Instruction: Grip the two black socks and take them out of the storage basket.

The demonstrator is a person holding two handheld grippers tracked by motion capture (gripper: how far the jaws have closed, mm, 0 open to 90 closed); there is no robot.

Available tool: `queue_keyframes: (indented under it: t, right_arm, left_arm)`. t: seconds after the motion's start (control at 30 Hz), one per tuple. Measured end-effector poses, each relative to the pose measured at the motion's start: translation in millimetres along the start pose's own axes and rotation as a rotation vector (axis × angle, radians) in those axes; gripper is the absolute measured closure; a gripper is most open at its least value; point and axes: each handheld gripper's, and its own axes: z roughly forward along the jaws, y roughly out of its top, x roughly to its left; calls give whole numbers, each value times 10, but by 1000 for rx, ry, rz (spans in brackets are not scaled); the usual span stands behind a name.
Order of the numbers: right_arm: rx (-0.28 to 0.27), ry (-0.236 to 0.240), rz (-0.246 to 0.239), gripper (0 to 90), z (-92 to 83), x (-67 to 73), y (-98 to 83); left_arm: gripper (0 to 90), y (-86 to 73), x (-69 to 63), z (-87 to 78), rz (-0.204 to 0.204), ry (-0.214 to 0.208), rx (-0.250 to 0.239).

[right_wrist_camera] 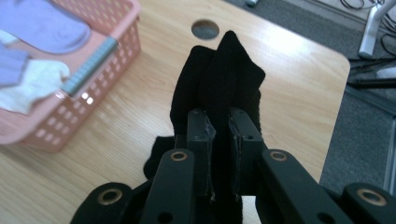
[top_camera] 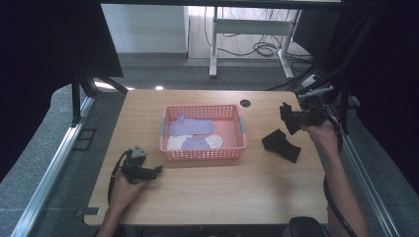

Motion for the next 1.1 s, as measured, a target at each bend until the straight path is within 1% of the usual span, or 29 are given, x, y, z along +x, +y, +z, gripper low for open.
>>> queue_keyframes:
  t: [0.17, 0.33, 0.43, 0.5, 0.67, 0.8, 0.9, 1.0, 1.1]
  right_arm:
    - [16, 10, 19, 813, 175, -1, -137]
    - [35, 2, 23, 812, 340, 5, -260]
    - [42, 7, 39, 812, 423, 7, -323]
    - [57, 5, 34, 811, 494, 17, -368]
    - [67, 16, 37, 808, 625, 53, -456]
    - [97, 21, 27, 800, 759, 105, -544]
    - [113, 33, 32, 792, 866, 137, -619]
    - [124, 42, 41, 756, 953, 172, -687]
    - [120, 42, 46, 664, 965, 188, -701]
  left_arm:
    - [136, 0, 0, 0, 0, 0, -1]
    - [136, 1, -1, 0, -1, 0, 0]
    - [136, 0, -1, 1, -1, 0, -1]
    - [136, 0, -1, 1, -1, 0, -2]
    - [136, 0, -1, 1, -1, 0, -1]
    - [136, 0, 0, 0, 0, 0, -1]
    - [136, 0, 0, 0, 1, 0, 0]
    - [136, 0, 0, 0, 0, 0, 0]
    - [136, 0, 0, 0, 1, 0, 0]
